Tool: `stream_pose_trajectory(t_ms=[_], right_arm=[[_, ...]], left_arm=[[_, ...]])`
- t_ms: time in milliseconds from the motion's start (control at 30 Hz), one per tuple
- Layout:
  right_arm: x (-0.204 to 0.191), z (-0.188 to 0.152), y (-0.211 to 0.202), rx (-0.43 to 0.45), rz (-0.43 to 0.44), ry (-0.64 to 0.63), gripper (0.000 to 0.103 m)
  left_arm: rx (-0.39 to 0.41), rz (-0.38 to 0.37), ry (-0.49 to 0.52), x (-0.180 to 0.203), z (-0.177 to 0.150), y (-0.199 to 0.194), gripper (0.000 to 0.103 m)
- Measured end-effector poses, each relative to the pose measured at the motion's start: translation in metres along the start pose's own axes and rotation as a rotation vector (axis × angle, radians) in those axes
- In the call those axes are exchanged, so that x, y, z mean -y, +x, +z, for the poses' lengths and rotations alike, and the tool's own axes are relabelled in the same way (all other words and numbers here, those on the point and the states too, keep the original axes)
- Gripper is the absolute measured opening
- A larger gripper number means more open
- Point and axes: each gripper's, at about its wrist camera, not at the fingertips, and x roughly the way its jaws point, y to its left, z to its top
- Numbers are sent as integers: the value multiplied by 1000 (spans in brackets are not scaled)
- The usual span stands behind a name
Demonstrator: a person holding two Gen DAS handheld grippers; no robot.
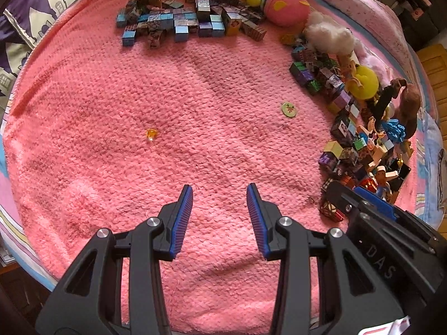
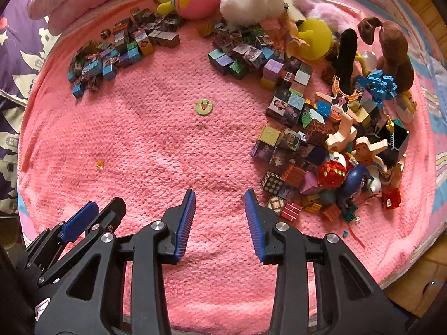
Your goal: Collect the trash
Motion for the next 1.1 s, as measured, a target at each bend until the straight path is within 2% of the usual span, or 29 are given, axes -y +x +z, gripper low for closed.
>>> stream_pose_trajectory(t_ms=[167, 233, 300, 433, 467, 500, 700, 800, 967, 1100], right_arm=[[-2, 5, -5, 55, -39, -23, 37], [-1, 7, -7, 79, -25, -18, 37], [1, 10, -6, 75, -25, -7, 47], [1, 14, -12, 118, -137, -10, 62], [2, 15, -13, 125, -132, -5, 75], [3, 16, -15, 128, -108, 4, 82], [-1, 22, -26, 174, -63, 3, 96], [-2, 25, -26, 164, -28, 4, 98], [-6, 25, -27, 152, -19, -7, 98], [-4, 25, -23, 108, 30, 12, 98]], left_arm=[[18, 5, 1, 1, 3, -1, 39], [29, 10, 6, 2, 5, -2, 39], [40, 19, 9, 4, 7, -3, 39], [58, 29, 20, 8, 10, -4, 39], [60, 29, 20, 8, 10, -5, 39], [63, 25, 24, 9, 10, -5, 39], [72, 27, 50, 17, 11, -6, 39], [77, 30, 50, 17, 11, -7, 39], [92, 40, 70, 21, 11, -11, 39], [94, 34, 70, 22, 12, -13, 39]])
